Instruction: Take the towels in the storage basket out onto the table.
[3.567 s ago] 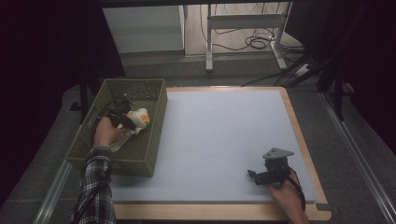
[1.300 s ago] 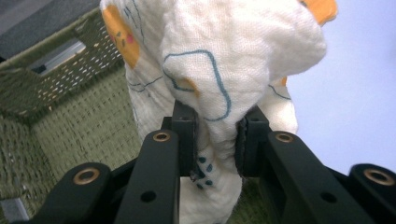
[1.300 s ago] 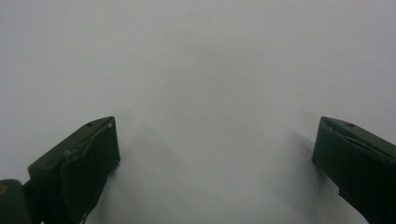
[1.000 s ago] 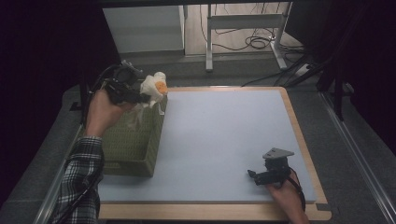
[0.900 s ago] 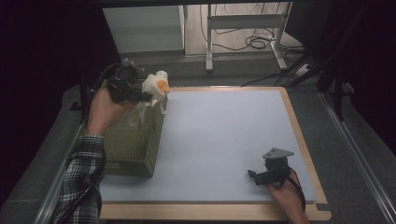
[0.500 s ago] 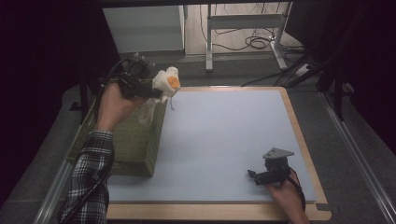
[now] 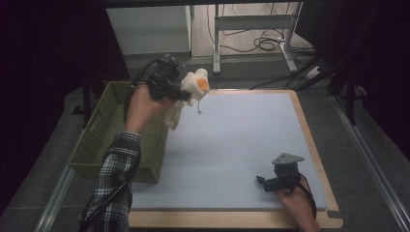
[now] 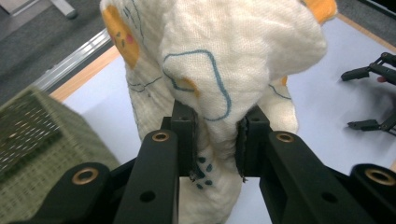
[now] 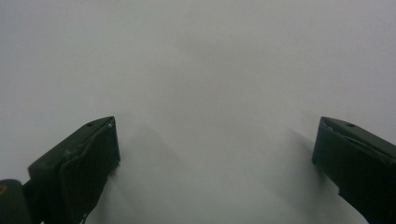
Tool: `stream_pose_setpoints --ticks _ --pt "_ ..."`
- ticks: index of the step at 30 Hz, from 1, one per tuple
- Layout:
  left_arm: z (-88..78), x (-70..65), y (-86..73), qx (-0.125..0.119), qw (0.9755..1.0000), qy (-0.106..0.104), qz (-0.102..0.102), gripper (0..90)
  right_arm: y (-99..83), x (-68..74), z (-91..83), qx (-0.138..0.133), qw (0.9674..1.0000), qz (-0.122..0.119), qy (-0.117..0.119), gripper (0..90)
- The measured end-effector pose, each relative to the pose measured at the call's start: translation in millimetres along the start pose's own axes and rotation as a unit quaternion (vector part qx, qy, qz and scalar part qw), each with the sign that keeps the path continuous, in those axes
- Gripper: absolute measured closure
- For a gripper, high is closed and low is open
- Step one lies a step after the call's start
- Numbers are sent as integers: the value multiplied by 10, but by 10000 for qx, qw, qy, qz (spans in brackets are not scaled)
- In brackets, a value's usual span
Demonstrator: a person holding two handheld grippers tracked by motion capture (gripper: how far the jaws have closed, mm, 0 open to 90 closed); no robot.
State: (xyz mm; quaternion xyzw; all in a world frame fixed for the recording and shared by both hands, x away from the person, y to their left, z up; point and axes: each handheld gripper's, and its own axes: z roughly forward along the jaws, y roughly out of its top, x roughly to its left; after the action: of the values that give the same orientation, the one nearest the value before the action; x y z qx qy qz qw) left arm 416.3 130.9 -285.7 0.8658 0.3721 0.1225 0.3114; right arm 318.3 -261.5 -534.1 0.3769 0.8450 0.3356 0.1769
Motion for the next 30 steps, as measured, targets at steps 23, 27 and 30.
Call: stream_pose_setpoints --ticks 23,27,30 --pt "1116 -405 -32 235 9972 -686 164 724 -1 0 2 2 10000 -2 5 8" --pt "1381 -468 -103 320 9958 -843 164 722 -1 -1 3 -3 10000 -3 -3 8" --pt "1634 -528 -175 370 9943 -983 175 717 0 -2 4 -8 10000 -9 -6 8"
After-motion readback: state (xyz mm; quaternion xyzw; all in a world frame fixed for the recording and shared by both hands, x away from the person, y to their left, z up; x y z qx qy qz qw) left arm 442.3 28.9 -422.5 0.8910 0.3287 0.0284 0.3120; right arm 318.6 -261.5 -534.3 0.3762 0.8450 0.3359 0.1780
